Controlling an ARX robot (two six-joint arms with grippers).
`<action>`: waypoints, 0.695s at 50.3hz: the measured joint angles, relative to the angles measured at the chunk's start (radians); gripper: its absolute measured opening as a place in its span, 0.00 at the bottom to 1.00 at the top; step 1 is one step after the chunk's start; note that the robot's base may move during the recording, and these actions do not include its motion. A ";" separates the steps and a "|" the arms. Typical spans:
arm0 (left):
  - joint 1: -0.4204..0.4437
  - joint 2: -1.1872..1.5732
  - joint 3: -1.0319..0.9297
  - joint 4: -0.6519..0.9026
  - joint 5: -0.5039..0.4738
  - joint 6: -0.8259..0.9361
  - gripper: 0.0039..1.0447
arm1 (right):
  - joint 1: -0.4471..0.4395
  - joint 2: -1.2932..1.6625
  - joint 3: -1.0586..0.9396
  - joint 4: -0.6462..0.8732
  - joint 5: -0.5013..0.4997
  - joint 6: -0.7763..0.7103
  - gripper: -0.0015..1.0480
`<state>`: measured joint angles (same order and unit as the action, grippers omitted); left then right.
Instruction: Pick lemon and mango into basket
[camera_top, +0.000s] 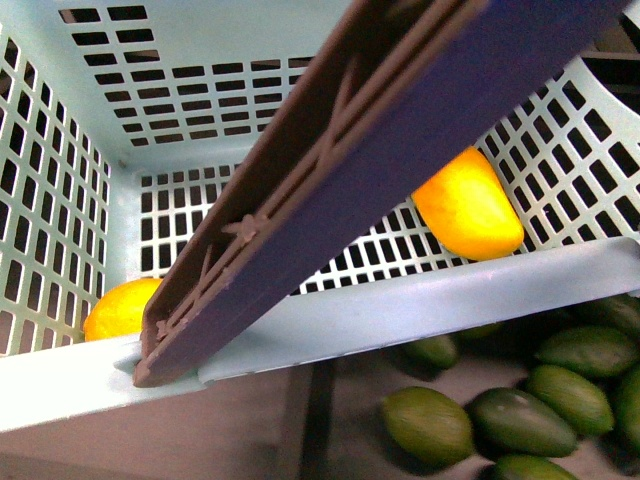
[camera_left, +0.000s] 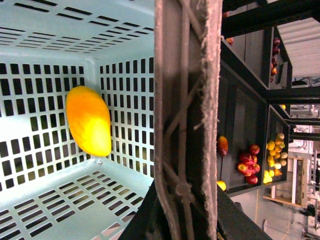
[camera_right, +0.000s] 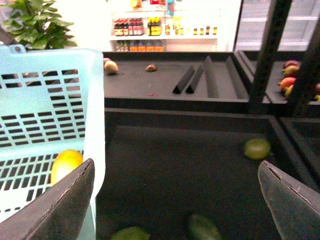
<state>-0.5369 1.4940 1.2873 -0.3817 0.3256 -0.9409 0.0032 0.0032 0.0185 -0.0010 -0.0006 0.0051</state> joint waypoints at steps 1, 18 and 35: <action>0.000 0.000 0.000 0.000 -0.002 -0.001 0.06 | 0.000 0.000 0.000 0.000 0.002 0.000 0.92; 0.013 0.000 0.000 0.000 -0.017 0.001 0.06 | -0.003 0.000 -0.001 0.000 -0.005 -0.001 0.92; -0.026 -0.008 -0.079 0.215 -0.299 -0.173 0.06 | -0.003 0.000 -0.001 0.000 0.000 -0.001 0.92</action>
<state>-0.5629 1.4864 1.2083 -0.1665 0.0261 -1.1141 0.0006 0.0036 0.0174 -0.0013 -0.0006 0.0044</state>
